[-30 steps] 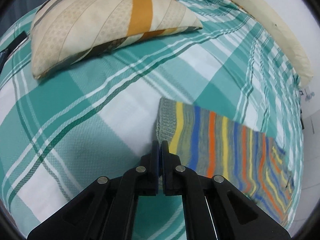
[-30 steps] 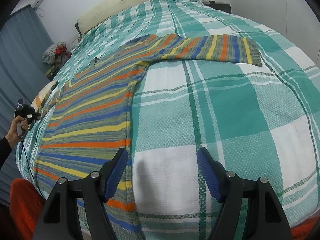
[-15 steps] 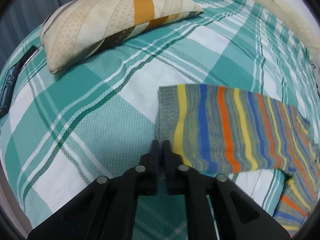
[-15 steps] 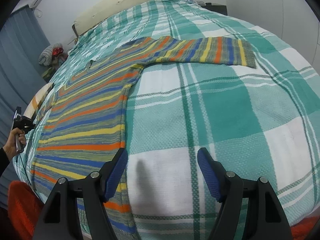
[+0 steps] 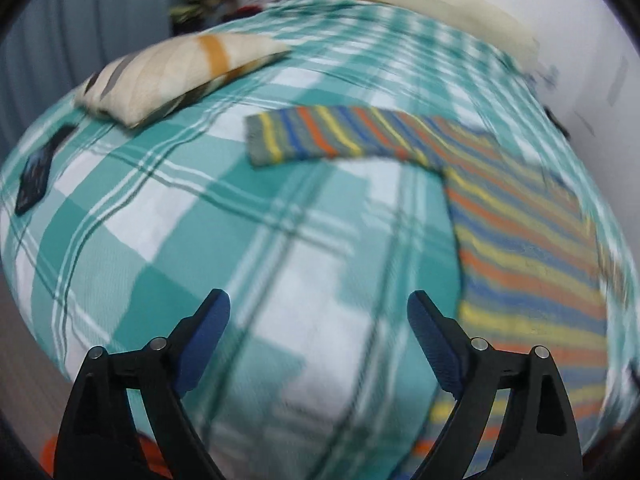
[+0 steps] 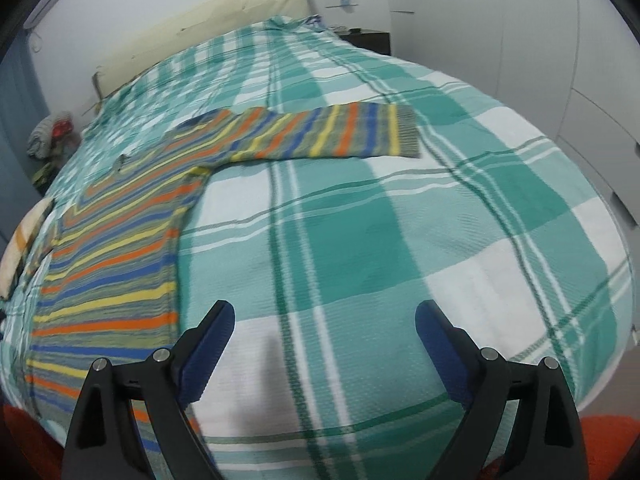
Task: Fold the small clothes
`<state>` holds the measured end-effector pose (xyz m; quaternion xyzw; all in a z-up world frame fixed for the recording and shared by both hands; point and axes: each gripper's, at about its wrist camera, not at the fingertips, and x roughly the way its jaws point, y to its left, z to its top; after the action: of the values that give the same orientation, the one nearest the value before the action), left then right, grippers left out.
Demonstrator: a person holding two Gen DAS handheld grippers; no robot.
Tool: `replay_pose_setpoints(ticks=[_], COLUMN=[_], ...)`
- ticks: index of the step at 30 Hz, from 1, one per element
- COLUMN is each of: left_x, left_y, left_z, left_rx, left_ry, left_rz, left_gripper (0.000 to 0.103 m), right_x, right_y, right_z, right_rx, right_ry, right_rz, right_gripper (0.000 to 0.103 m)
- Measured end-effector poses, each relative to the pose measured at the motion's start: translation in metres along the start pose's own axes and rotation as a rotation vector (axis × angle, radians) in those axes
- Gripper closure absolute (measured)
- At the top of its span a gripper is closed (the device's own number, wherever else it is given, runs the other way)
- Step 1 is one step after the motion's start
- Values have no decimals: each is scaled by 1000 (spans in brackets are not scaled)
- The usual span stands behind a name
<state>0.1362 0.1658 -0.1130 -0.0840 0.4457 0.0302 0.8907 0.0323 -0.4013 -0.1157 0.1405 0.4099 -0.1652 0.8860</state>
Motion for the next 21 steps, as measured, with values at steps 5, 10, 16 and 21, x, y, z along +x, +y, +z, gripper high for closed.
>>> replay_pose_setpoints(ticks=[5,10,16,21], left_x=[14,20,44,48], left_y=[-10,-8,-8,-4], left_z=[-25,-26,-31,-32], left_rx=[69,38,32,11], left_ry=[45,50,145,178], left_rz=[53,46,87,74], left_gripper=[10,9,1,0], right_x=[4,7,23,33], right_y=[-8,-17,-23,-21], right_z=[-6,-10,-14,-21], right_rx=[7,27,46,26], right_ry=[19,33,97,131], right_rz=[-44,-77,-99,-105], right_gripper=[12,12,12,2])
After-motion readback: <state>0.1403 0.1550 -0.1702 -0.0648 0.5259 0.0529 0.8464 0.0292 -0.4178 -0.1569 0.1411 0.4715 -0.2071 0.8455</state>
